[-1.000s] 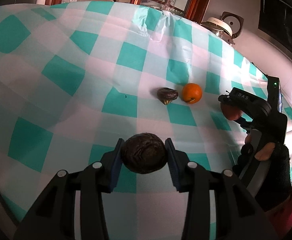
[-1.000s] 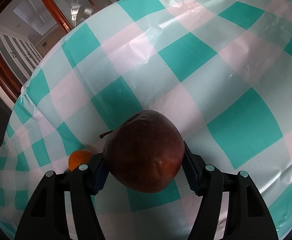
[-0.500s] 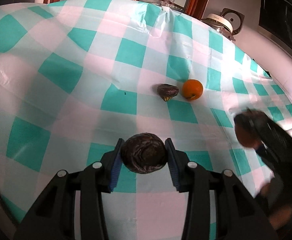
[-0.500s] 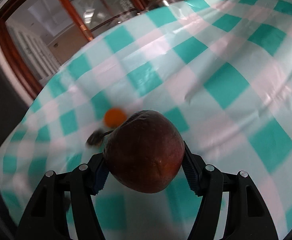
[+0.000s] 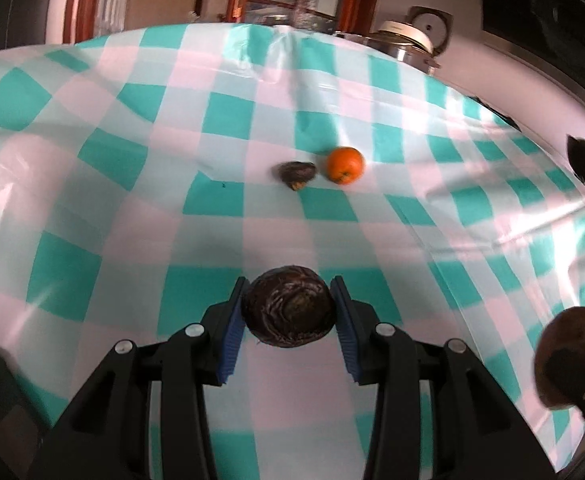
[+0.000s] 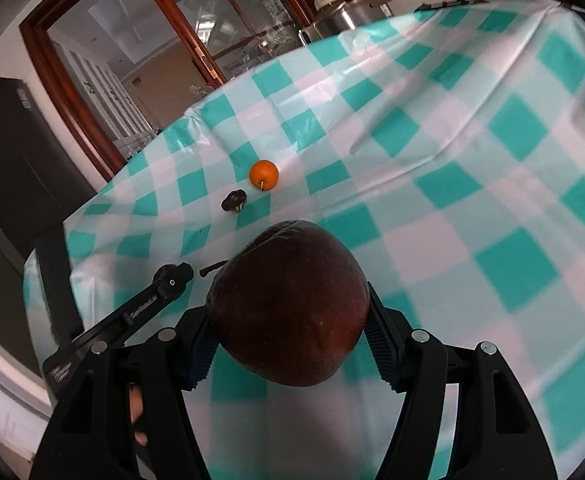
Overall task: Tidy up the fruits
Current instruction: 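Carry the red apple and mushroom into the white box and open both tools, then move both open tools back over the mandarin and last mushroom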
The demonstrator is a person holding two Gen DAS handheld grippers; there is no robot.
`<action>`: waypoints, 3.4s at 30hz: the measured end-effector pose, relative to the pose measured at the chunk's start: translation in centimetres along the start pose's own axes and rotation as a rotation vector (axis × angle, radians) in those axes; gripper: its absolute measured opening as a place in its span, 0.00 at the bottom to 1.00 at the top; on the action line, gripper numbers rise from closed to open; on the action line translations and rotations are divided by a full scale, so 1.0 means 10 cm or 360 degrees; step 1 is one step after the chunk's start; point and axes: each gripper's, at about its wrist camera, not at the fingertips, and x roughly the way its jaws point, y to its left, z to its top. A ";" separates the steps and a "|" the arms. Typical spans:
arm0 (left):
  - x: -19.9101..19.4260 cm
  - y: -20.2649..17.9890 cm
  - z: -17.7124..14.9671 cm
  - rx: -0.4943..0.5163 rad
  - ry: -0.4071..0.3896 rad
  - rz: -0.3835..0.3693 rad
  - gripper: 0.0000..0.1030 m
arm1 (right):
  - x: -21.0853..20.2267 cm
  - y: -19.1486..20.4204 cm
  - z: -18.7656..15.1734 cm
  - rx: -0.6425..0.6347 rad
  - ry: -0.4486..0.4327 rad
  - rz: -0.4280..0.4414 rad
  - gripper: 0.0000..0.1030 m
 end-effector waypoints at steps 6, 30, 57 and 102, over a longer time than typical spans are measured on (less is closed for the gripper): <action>-0.32 -0.11 -0.28 0.0026 -0.0008 -0.0079 0.40 | -0.65 -0.37 -0.25 -0.0007 -0.0046 -0.0025 0.62; -1.44 -2.24 -1.42 0.0808 0.0014 -0.0531 0.40 | -2.35 -2.18 -1.08 0.0310 -0.0225 -0.0574 0.62; -0.95 -4.04 -3.93 0.1979 0.1055 -0.1030 0.40 | -2.47 -3.25 -2.31 0.0357 0.0512 -0.1054 0.62; -1.57 -2.20 -0.91 0.0569 -0.0151 -0.0983 0.98 | -3.01 -2.65 -1.08 -0.0049 0.0132 -0.1320 0.85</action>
